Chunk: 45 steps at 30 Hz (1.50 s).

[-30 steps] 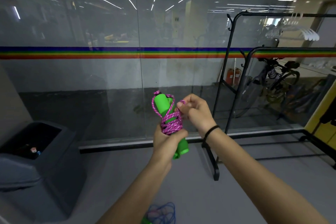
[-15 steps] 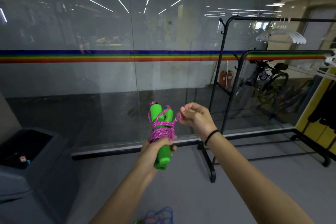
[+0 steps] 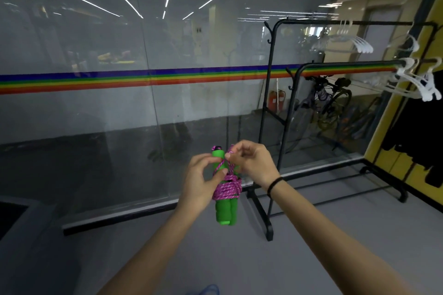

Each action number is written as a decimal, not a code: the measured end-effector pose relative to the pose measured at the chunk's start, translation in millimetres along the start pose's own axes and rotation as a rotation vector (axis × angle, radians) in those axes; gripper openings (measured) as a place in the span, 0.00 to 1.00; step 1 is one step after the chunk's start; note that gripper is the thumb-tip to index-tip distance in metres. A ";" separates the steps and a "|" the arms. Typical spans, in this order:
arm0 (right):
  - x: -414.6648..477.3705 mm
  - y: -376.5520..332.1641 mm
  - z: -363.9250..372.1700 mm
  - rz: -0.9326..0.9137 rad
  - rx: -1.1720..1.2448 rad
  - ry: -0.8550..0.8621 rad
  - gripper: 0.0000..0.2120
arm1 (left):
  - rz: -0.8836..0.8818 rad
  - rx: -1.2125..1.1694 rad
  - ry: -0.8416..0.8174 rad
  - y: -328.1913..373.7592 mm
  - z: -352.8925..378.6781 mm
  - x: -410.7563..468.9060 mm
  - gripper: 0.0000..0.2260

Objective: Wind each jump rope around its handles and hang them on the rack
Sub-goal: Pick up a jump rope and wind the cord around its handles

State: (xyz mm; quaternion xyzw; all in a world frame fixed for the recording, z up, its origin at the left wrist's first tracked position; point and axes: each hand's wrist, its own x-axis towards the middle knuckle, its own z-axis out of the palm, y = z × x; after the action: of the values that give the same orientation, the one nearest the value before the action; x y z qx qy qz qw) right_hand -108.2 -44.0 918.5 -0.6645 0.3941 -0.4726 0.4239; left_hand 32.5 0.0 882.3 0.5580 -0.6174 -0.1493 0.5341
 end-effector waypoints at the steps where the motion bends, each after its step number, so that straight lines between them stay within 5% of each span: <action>1: 7.3 5.0 -5.3 -0.005 -0.046 0.018 0.09 | 0.033 0.049 0.021 0.3 8.9 11.1 0.11; 12: 151.0 76.4 -119.6 -0.125 -0.201 0.085 0.08 | 0.014 -0.090 -0.043 -17.6 157.5 169.3 0.05; 21: 312.0 111.9 -224.2 -0.137 -0.443 0.090 0.05 | 0.063 -0.058 -0.012 -23.5 276.1 321.1 0.03; 29: 405.3 159.8 -260.9 -0.095 -0.657 0.209 0.02 | 0.104 0.052 -0.145 -57.0 350.2 421.9 0.03; 35: 454.3 189.7 -277.9 -0.010 -0.791 0.409 0.03 | 0.178 0.063 -0.382 -74.5 397.8 492.7 0.07; 39: 469.3 201.1 -284.1 -0.010 -0.792 0.571 0.02 | 0.434 0.299 -0.458 -74.1 415.2 528.5 0.03; 45: 467.4 208.7 -273.3 0.026 -0.571 0.694 0.03 | 0.447 0.048 -0.955 -81.5 414.8 570.3 0.03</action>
State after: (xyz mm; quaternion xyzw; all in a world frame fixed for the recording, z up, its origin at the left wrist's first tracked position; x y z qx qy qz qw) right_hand -283.5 -597.1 913.5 -0.5521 0.6360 -0.5343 0.0720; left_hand -156.8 -681.7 940.1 0.2946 -0.8991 -0.2553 0.1993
